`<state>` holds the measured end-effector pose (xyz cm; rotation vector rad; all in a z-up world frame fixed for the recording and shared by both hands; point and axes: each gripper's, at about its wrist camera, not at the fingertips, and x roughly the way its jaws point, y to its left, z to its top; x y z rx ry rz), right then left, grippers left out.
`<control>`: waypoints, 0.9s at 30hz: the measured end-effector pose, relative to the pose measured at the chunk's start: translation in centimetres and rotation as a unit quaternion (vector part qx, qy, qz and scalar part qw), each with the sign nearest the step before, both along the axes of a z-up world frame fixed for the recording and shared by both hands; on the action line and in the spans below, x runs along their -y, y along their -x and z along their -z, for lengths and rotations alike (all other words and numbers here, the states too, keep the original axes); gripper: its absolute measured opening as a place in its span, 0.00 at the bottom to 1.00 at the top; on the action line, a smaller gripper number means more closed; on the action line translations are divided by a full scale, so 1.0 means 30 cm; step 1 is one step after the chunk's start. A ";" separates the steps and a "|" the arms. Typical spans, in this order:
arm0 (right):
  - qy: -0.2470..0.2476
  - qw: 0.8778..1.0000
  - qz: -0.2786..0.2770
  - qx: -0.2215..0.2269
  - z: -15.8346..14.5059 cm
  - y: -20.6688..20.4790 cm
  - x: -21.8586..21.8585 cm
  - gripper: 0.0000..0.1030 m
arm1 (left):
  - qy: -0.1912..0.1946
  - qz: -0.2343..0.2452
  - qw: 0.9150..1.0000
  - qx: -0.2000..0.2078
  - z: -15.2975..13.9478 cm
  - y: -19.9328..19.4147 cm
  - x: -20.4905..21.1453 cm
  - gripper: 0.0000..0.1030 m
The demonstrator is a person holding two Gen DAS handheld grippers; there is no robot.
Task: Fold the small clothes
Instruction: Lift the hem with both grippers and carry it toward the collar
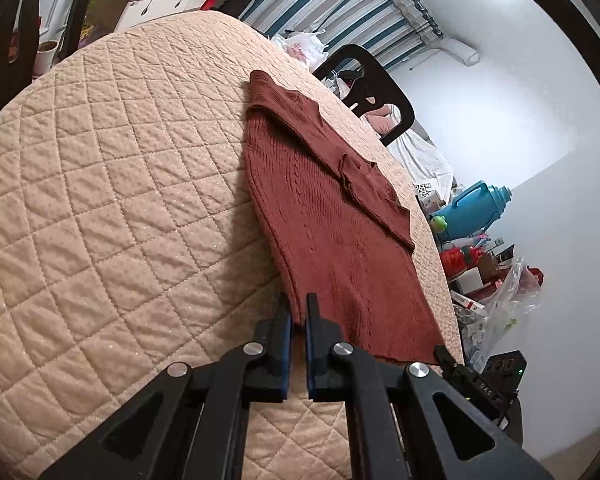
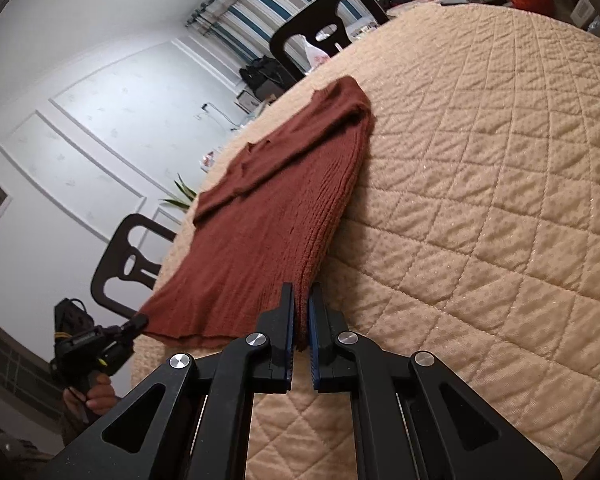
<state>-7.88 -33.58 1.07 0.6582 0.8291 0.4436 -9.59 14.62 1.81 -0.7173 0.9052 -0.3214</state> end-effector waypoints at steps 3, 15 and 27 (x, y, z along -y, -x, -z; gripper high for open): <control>-0.013 1.000 0.000 0.009 -0.019 0.017 0.011 0.05 | 0.006 0.002 1.000 0.006 -0.013 0.012 -0.002 0.07; -0.010 1.000 0.004 -0.024 0.042 -0.007 0.011 0.06 | -0.005 -0.004 1.000 -0.029 0.057 -0.007 -0.036 0.07; -0.007 0.999 0.008 -0.042 0.082 -0.018 0.003 0.06 | 0.007 0.014 0.999 -0.033 0.087 -0.070 -0.010 0.47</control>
